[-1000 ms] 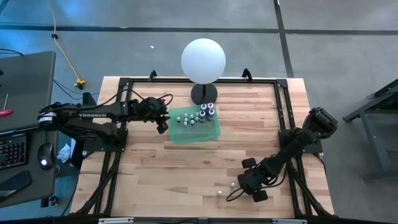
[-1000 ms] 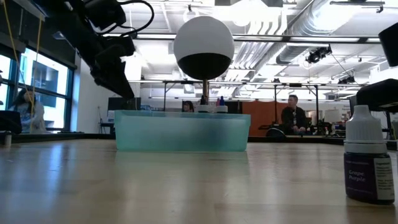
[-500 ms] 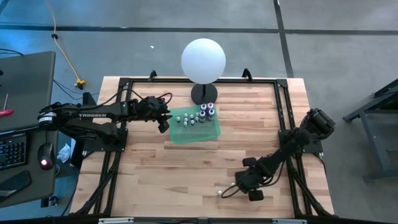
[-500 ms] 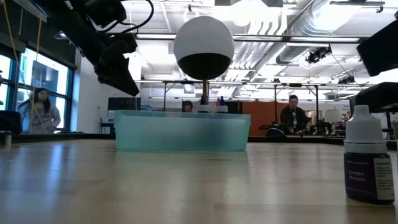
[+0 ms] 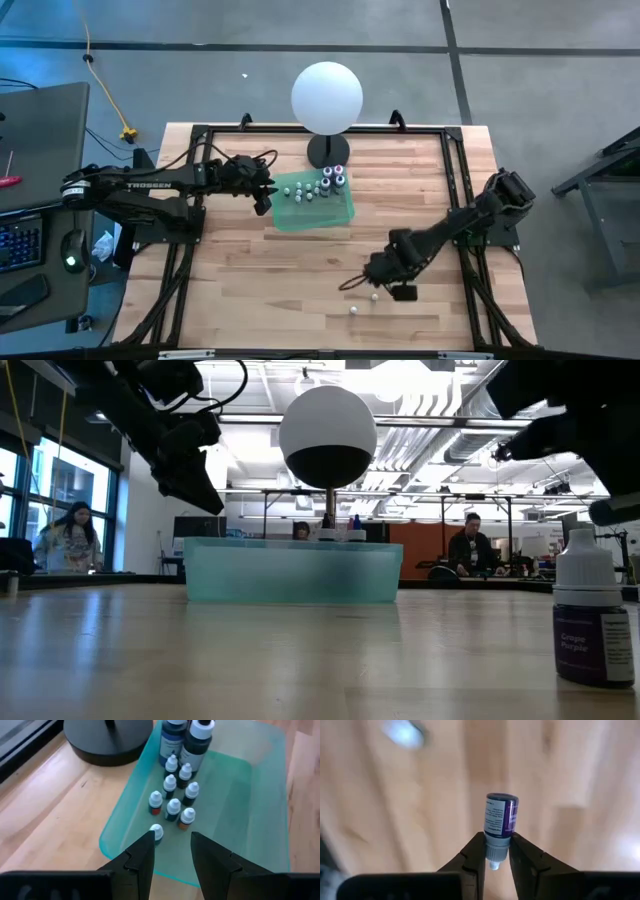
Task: Pick & Place food coloring
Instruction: Put the small purple food coloring bottle into the green bin
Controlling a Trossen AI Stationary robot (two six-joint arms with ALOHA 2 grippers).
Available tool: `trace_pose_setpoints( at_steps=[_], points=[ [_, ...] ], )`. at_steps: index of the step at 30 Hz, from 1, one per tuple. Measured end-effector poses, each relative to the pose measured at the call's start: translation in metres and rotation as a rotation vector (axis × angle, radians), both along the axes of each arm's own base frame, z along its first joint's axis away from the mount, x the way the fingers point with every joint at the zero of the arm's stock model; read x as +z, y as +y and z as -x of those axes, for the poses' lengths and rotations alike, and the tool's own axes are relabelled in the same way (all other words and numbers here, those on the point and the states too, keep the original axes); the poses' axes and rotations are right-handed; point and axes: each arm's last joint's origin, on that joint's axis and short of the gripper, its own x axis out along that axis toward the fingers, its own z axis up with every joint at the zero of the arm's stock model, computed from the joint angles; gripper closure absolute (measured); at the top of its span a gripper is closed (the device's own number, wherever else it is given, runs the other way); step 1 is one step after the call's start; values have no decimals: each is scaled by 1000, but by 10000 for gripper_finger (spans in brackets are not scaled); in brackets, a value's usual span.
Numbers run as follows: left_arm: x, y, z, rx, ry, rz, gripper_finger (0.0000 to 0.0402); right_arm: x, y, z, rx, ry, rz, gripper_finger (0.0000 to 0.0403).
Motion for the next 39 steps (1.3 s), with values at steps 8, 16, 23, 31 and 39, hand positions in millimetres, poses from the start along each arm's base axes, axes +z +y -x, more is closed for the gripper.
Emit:
trace_pose_setpoints(
  at_steps=[8,16,23,31,39],
  points=[
    [0,0,0,-17,0,5,278,-7,-44,6,118,285,233,330],
    [0,0,0,-16,2,4,278,-46,-82,-12,220,577,201,337],
    [0,0,0,-15,6,4,278,-84,-103,-22,303,737,145,334],
    [-1,-1,0,-15,9,4,278,-96,-114,-25,320,785,116,325],
    [-1,-1,0,-15,9,4,278,-97,-116,-26,354,770,129,301]
  ],
)
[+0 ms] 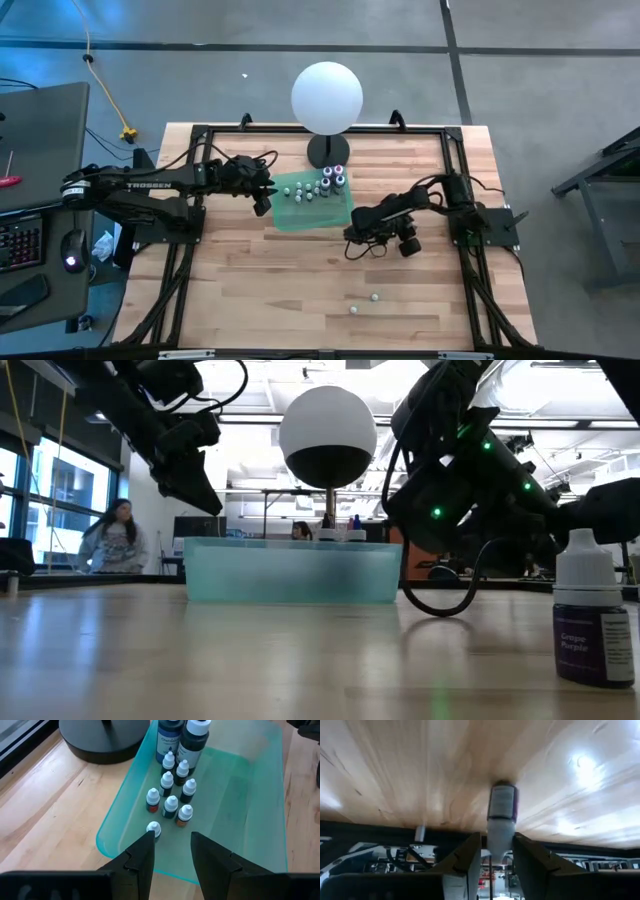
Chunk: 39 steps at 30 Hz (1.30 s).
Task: Pick & Place food coloring
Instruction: Put the small purple food coloring bottle into the green bin
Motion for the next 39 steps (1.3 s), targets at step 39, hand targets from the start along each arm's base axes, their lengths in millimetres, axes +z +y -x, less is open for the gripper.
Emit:
trace_pose_setpoints(
  at_steps=[39],
  points=[
    [-1,-2,0,-36,-3,38,278,93,60,17,-141,-885,-63,284]
  ],
)
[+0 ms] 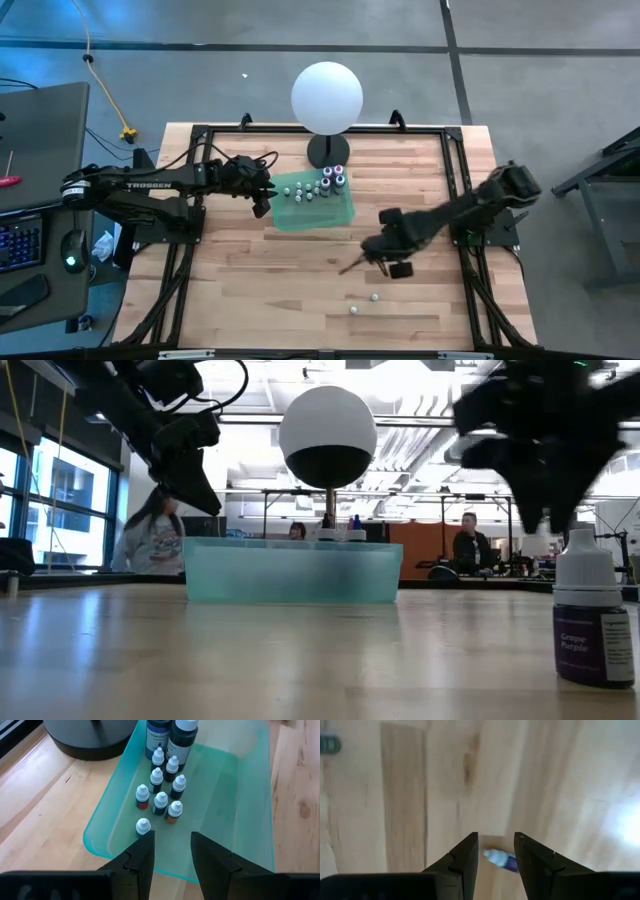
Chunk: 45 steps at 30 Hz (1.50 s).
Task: Pick & Place food coloring
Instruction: Put the small purple food coloring bottle into the green bin
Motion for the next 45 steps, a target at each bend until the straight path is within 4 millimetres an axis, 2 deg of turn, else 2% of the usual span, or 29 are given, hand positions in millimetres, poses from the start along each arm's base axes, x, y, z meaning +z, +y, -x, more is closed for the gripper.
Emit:
trace_pose_setpoints(
  at_steps=[2,6,11,15,19,23,32,35,37,41,45],
  points=[
    [0,0,0,0,-1,0,278,-12,7,14,15,-34,-11,284],
    [0,0,0,-2,-1,2,278,-32,12,40,88,31,1,284],
    [0,0,0,-2,-5,1,278,-47,8,53,309,92,86,284],
    [0,0,0,17,-14,25,278,-62,-1,63,410,151,134,284],
    [1,0,0,45,-24,54,278,-74,-7,67,518,151,194,284],
    [1,0,0,50,-25,57,278,-77,-9,67,568,130,275,284],
    [1,0,0,51,-26,56,278,-60,-2,48,599,45,283,284],
    [1,0,0,51,-26,56,278,-61,-5,43,569,3,214,285],
    [1,0,0,51,-25,56,278,-62,-8,40,485,-23,183,287],
    [1,0,0,51,-25,56,278,-57,-17,36,199,-60,175,290],
    [1,0,0,51,-25,56,278,-56,-19,34,-59,-63,38,290]
  ],
)
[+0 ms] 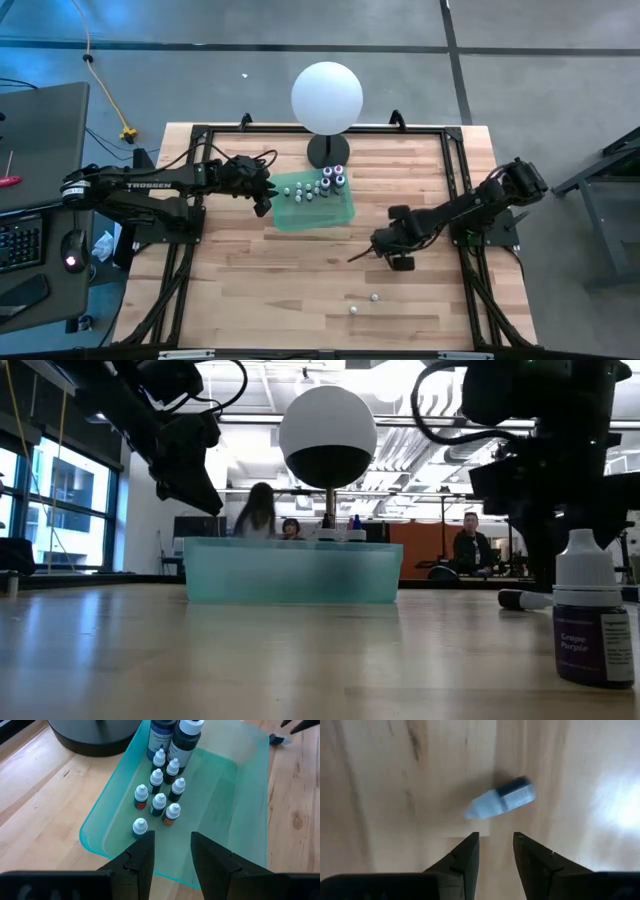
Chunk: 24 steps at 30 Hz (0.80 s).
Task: Pick & Place food coloring
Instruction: Put the small purple food coloring bottle into the green bin
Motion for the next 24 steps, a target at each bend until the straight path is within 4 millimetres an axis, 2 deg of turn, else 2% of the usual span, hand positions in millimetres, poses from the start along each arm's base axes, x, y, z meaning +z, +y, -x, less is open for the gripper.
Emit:
trace_pose_setpoints(
  at_steps=[4,14,20,24],
  points=[
    [0,0,0,0,0,0,278,0,4,1,-225,-25,-45,290],
    [0,0,0,0,0,0,278,1,20,6,-664,-177,-22,290],
    [0,0,0,1,0,0,278,1,21,2,-822,-321,4,290],
    [0,0,0,1,1,0,278,-6,22,0,-813,-368,-38,290]
  ],
)
